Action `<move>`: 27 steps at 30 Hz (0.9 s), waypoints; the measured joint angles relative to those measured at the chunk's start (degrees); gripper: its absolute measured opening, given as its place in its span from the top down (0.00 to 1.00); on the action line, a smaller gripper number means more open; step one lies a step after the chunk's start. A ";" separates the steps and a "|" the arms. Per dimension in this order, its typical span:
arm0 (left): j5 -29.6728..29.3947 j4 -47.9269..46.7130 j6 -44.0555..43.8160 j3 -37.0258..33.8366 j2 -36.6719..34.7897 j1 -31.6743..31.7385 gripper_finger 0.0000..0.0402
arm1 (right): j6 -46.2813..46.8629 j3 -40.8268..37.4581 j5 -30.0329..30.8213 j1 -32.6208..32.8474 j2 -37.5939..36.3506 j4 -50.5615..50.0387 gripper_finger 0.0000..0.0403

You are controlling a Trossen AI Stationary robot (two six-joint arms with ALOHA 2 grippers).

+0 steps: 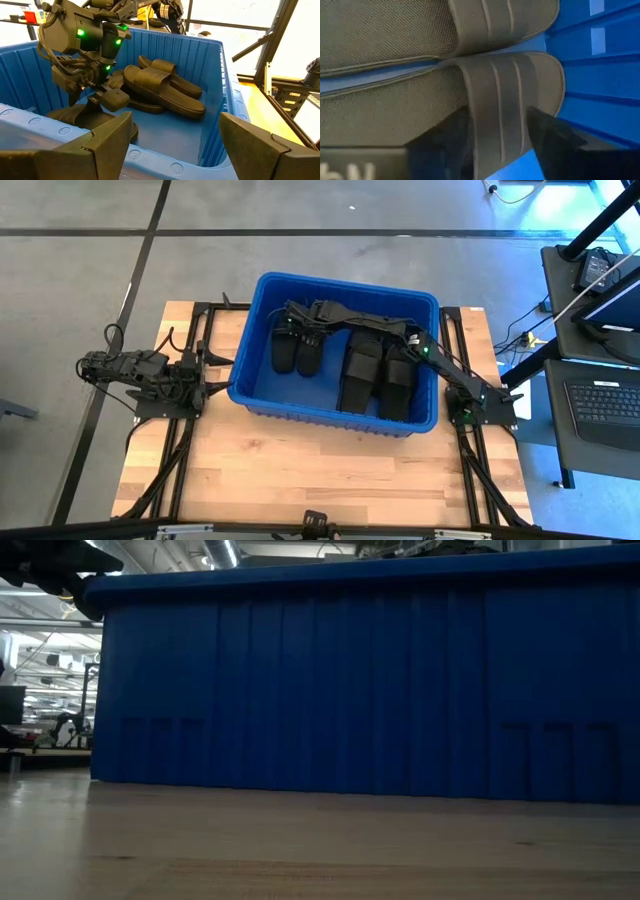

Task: Pick and place slides into bin
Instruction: Put the black slides into the blue organizer bin, then return to Home Position

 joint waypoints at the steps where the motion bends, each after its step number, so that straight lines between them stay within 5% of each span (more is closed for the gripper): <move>1: 0.00 0.00 0.00 0.00 0.02 0.00 0.28 | -0.01 0.00 0.04 0.01 0.00 0.01 0.49; 9: -0.01 -0.01 -0.01 0.00 0.01 0.00 0.28 | 1.60 0.23 0.09 0.01 0.00 -1.78 0.33; 27: -0.06 0.00 -0.17 0.00 0.00 0.00 0.28 | 2.90 0.41 -0.66 0.08 0.00 -1.85 0.31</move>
